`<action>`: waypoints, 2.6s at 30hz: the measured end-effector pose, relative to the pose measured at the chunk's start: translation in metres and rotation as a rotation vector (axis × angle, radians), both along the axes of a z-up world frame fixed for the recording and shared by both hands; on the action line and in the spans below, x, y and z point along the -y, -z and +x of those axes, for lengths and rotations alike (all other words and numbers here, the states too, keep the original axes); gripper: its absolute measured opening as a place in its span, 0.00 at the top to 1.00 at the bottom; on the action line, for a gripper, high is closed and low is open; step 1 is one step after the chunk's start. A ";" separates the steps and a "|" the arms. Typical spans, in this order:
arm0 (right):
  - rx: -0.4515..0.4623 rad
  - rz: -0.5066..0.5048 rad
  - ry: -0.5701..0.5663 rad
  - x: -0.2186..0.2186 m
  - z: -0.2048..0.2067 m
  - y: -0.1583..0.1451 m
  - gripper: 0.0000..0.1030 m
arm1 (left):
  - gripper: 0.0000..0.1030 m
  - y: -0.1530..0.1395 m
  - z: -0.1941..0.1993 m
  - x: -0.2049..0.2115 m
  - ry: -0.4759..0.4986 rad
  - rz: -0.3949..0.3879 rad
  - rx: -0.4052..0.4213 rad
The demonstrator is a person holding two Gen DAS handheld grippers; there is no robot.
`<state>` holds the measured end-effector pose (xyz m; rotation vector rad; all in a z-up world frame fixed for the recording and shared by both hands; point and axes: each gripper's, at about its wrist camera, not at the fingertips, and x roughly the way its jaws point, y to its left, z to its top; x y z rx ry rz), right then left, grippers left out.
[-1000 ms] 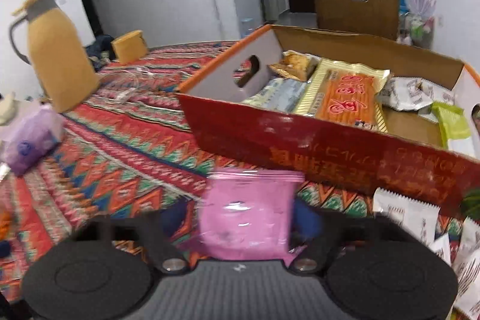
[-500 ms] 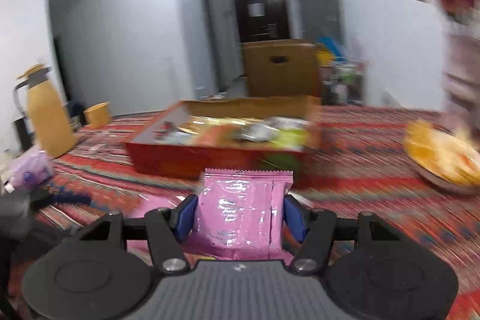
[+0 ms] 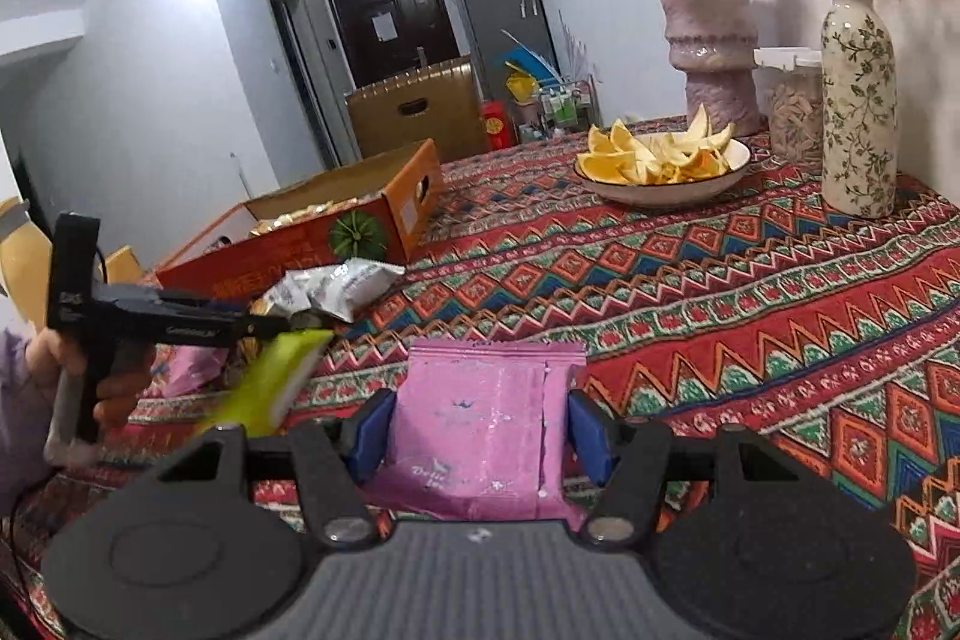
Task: Organize snacks
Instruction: 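Grasp a pink packet with the right tool while the left tool grasps a white cracker packet, then carry both packets into the cardboard box and open both tools, then withdraw both tools from the box back toward the remaining packets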
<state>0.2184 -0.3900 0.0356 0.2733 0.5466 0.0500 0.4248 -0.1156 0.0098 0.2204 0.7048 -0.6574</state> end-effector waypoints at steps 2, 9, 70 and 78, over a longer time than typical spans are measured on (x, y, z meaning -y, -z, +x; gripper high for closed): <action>0.011 -0.010 -0.021 -0.005 0.003 -0.003 0.41 | 0.60 -0.011 -0.015 -0.008 -0.092 -0.013 0.004; 0.036 -0.020 -0.139 -0.037 0.009 -0.007 0.41 | 0.59 -0.038 -0.099 -0.058 -0.324 -0.148 0.006; 0.067 -0.119 -0.106 -0.084 0.339 -0.056 0.17 | 0.20 -0.070 0.163 -0.010 -0.472 -0.165 -0.039; 0.178 -0.144 -0.204 -0.115 0.312 -0.088 0.17 | 0.10 -0.122 0.042 -0.072 -0.438 -0.138 0.151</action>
